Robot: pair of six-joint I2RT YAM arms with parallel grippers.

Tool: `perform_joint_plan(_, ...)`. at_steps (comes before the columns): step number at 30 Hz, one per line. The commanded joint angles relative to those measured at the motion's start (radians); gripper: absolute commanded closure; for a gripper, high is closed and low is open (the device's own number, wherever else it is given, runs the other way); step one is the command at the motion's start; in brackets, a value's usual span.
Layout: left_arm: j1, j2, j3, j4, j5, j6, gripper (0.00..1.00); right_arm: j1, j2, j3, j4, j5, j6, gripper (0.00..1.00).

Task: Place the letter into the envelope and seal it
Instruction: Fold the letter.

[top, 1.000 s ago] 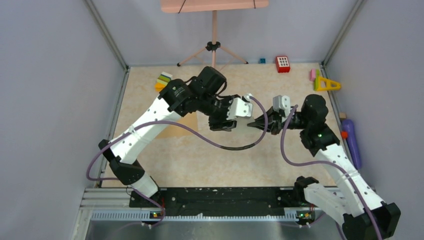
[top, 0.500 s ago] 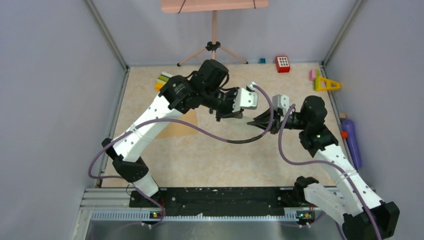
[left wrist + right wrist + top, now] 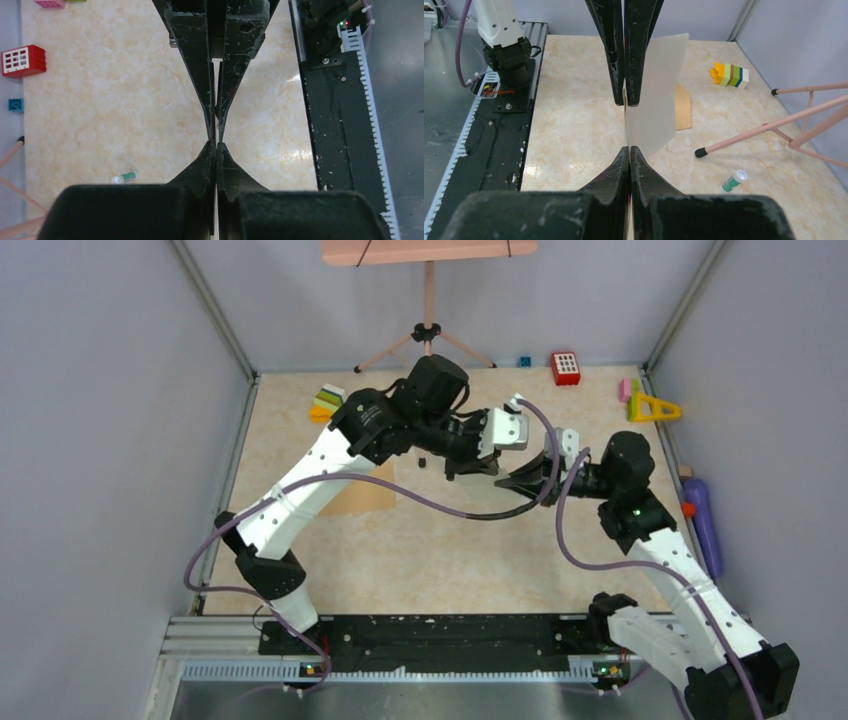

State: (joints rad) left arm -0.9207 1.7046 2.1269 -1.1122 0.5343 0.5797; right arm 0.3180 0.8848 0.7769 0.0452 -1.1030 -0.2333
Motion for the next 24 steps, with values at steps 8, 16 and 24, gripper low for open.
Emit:
perform_joint_plan(8, -0.028, 0.039, 0.068, 0.057, 0.005, -0.041, 0.33, 0.005, -0.003, -0.002, 0.041, 0.015, -0.012, 1.0)
perform_joint_plan(16, -0.044, 0.063, 0.089, 0.071, -0.053, -0.068, 0.86, 0.004, -0.006, -0.004, 0.038, 0.018, -0.016, 1.0)
perform_joint_plan(24, -0.066, 0.061, 0.097, 0.068, -0.145, -0.092, 0.56, 0.004, -0.01, -0.004, 0.026, 0.024, -0.03, 1.0)
